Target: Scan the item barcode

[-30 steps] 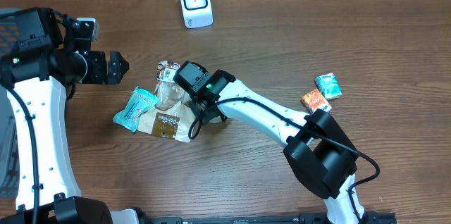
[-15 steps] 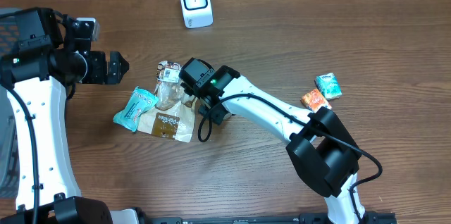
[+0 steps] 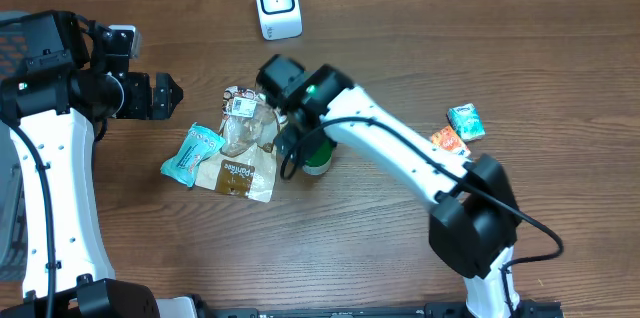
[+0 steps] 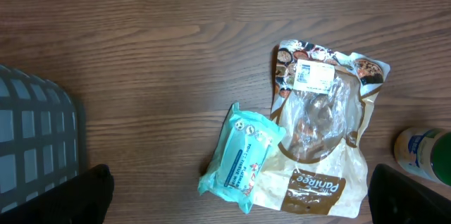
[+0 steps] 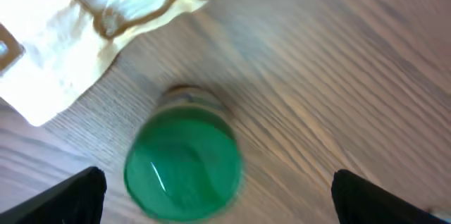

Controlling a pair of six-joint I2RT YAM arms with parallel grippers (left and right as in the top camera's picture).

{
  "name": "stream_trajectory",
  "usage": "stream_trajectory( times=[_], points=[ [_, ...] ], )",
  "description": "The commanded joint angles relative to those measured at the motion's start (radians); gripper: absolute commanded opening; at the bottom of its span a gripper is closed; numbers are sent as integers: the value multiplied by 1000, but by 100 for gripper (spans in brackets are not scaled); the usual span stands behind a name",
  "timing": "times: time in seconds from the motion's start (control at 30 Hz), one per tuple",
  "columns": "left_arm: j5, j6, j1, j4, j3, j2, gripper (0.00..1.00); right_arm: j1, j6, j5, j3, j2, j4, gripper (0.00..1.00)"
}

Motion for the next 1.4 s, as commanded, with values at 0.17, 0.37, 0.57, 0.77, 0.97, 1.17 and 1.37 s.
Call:
stream_trajectory(
  times=[0.17, 0.37, 0.57, 0.77, 0.97, 1.17, 1.37],
  points=[
    [11, 14, -1, 0, 23, -6, 100, -175, 392, -96, 140, -85, -176, 100],
    [11, 14, -1, 0, 23, -6, 100, -261, 507, -303, 108, -83, -154, 86],
    [11, 14, -1, 0, 23, -6, 100, -234, 628, -301, 24, -81, -51, 82],
    [11, 14, -1, 0, 23, -6, 100, -191, 760, -192, -90, -79, 72, 80],
    [11, 14, -1, 0, 23, -6, 100, -159, 784, -174, -181, -77, 198, 80],
    [11, 14, -1, 0, 23, -6, 100, -117, 764, -151, -191, -66, 232, 81],
    [11, 14, -1, 0, 23, -6, 100, -77, 697, -149, -195, -64, 240, 85]
  ],
)
